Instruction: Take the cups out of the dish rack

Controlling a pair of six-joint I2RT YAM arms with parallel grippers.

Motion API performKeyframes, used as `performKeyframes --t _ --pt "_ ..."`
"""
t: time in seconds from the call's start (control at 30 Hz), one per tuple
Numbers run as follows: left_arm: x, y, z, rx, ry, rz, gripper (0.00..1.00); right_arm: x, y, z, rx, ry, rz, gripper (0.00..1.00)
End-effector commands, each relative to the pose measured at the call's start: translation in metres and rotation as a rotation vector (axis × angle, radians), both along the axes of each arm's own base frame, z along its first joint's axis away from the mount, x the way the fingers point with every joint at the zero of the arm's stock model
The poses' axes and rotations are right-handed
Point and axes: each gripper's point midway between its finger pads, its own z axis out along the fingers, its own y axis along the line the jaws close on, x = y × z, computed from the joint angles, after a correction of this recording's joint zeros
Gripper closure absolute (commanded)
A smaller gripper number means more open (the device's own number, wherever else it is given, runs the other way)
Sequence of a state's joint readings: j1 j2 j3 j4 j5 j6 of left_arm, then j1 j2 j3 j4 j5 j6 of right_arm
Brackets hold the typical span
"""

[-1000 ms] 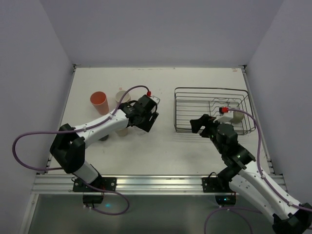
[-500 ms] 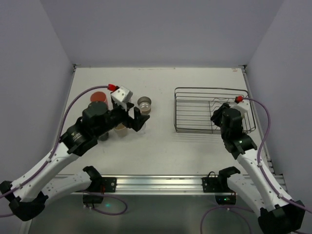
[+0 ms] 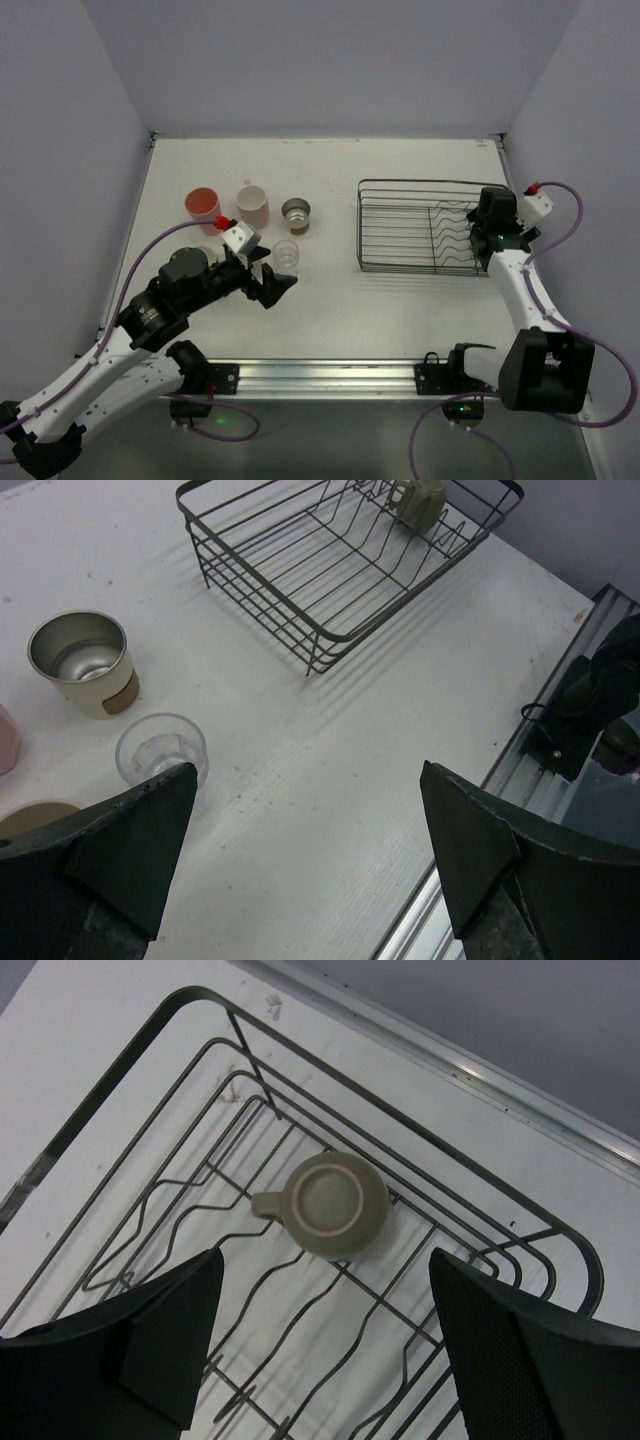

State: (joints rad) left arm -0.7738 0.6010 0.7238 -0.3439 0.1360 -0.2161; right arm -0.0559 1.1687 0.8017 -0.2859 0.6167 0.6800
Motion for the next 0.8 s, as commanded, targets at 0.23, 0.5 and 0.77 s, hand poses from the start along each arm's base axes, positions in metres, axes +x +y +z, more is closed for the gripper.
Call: performKeyframes --t 0.23,0.5,0.77 --pt "-0.009 0.007 0.027 -0.077 -0.085 -0.01 0.02 0.028 -0.036 -0.01 0.102 -0.066 -0.347 0.12" --pt "-0.014 0.008 0.031 -0.089 -0.098 -0.011 0.02 0.019 -0.043 -0.029 0.107 0.035 -0.475 0.14" --pt "-0.017 0.011 0.036 -0.101 -0.111 -0.004 0.02 0.024 -0.038 -0.045 0.135 0.204 -0.437 0.15"
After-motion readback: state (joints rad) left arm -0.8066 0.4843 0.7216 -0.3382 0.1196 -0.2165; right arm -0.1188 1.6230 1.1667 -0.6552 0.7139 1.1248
